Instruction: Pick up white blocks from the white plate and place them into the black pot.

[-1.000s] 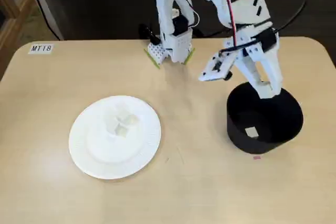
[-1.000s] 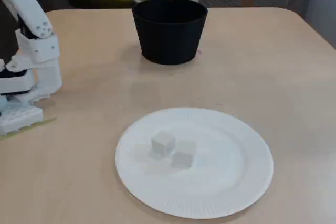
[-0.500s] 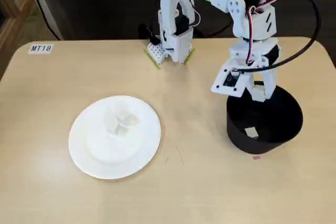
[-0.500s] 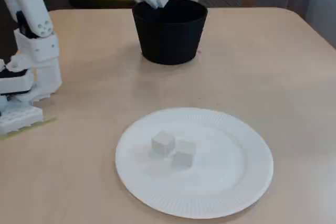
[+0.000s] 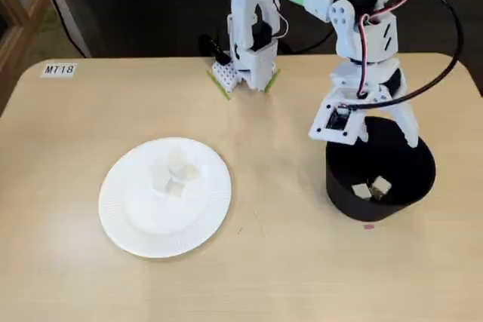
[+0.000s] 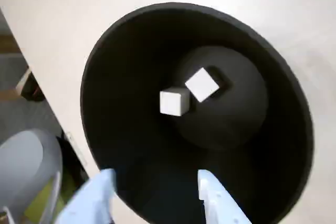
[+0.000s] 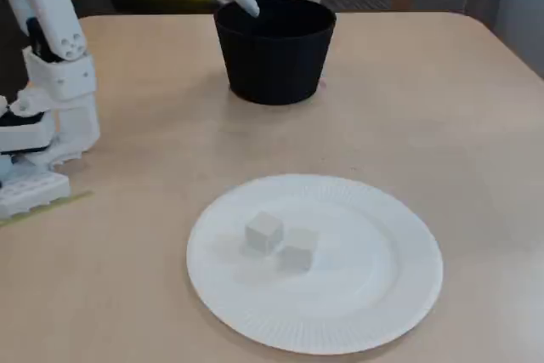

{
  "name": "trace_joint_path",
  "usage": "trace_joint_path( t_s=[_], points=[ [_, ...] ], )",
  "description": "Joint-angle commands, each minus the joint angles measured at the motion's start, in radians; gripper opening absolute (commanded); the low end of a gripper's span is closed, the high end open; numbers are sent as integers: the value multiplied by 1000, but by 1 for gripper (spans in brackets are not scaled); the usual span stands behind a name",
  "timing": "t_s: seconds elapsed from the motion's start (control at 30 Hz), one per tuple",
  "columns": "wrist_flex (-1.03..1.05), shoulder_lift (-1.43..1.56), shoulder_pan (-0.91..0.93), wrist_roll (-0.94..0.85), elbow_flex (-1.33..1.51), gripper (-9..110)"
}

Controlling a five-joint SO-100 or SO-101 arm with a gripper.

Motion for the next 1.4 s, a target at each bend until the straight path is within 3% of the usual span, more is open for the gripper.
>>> trace_joint_path(
  t_s=[0.0,0.13,0.33,0.63,0.7,0.83,0.93,1.37],
  points=[
    [63,48,186,18,-49,-2],
    [72,75,419,149,-51,-2],
    [74,74,687,566,-57,-2],
    [201,25,999,810,-51,-2],
    [196,-54,1026,701,-121,-2],
    [238,-189,1092,204,-284,-2],
    [281,-196,1134,-44,-273,-2],
    [454,-443,1144,-497,-419,-2]
  ],
)
